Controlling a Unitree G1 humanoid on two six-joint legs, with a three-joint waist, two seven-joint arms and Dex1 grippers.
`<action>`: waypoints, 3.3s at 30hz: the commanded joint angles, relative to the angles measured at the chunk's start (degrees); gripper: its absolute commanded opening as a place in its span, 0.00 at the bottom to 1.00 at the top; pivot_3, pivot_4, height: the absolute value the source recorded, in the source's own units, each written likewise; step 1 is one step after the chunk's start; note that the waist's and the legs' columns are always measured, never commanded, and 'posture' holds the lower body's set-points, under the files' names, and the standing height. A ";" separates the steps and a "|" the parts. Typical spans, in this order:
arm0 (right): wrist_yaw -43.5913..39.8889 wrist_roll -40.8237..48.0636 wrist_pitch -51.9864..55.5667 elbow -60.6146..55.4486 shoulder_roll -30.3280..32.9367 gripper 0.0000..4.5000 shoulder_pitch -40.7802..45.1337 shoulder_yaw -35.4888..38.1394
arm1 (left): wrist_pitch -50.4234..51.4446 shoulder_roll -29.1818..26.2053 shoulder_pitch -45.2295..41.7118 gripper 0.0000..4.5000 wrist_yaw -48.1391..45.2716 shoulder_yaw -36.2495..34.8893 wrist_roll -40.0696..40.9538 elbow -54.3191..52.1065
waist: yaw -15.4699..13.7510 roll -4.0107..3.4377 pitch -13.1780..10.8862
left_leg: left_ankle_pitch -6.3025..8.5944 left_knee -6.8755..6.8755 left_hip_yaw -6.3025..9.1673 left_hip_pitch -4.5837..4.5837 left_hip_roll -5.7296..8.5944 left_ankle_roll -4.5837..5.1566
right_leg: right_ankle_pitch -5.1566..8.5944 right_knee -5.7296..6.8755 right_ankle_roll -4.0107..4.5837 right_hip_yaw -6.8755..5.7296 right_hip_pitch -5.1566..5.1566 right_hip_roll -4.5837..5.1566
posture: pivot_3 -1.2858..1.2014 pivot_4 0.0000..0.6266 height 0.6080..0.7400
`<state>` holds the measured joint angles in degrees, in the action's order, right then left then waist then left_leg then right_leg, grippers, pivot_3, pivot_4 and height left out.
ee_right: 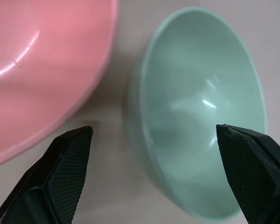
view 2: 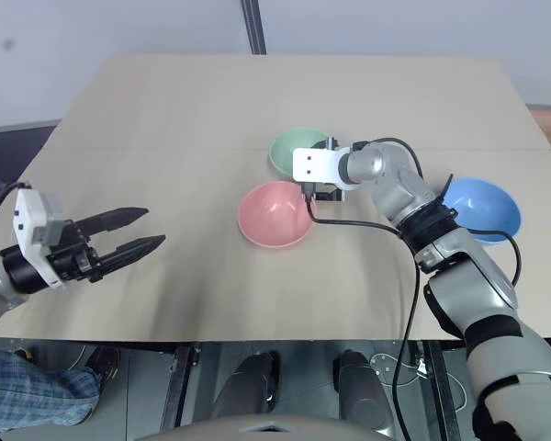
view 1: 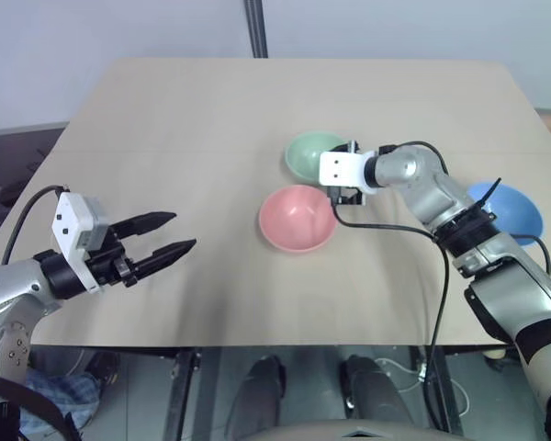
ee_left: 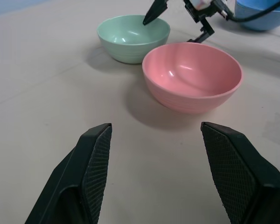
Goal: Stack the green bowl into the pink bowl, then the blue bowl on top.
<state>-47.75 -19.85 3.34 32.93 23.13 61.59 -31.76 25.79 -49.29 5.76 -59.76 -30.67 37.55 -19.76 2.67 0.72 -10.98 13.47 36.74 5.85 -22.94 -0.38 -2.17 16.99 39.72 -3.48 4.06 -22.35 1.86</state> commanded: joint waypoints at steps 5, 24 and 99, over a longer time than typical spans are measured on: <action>-0.06 -3.00 -3.47 2.47 -1.36 0.53 3.34 1.05 | -0.58 -0.71 0.13 0.73 -0.05 -0.94 0.42 -1.62 | 0.08 -0.01 -0.01 | 0.00 -0.01 -0.01 0.00 0.00 0.00 | 0.00 0.00 0.00 0.00 -0.01 0.00 | 0.52 0.24 1.00; -13.11 2.34 4.00 -21.10 4.62 0.01 1.47 7.52 | -1.00 -0.65 -1.73 0.73 -1.31 1.15 0.68 0.81 | 0.79 -0.06 -0.07 | 0.00 -0.05 -0.01 -0.22 -0.01 0.00 | 0.00 0.03 0.00 0.02 -0.27 0.01 | 0.52 0.24 1.00; 17.46 29.34 68.79 -59.05 23.20 0.07 -46.54 37.95 | -2.80 1.28 -35.22 0.73 -26.11 23.35 0.54 22.05 | -0.12 -0.04 -0.06 | -0.01 0.51 0.13 -0.81 0.05 0.02 | -0.01 0.18 -0.02 -0.11 -0.56 -0.06 | 0.52 0.24 1.00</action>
<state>-30.21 8.87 71.90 -26.24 46.14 15.76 6.03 23.24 -47.16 -28.83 -85.16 -6.22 37.76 2.88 2.55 0.68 -11.04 13.46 37.26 5.99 -23.71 -0.34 -2.15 16.98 39.90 -3.50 3.95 -22.85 1.79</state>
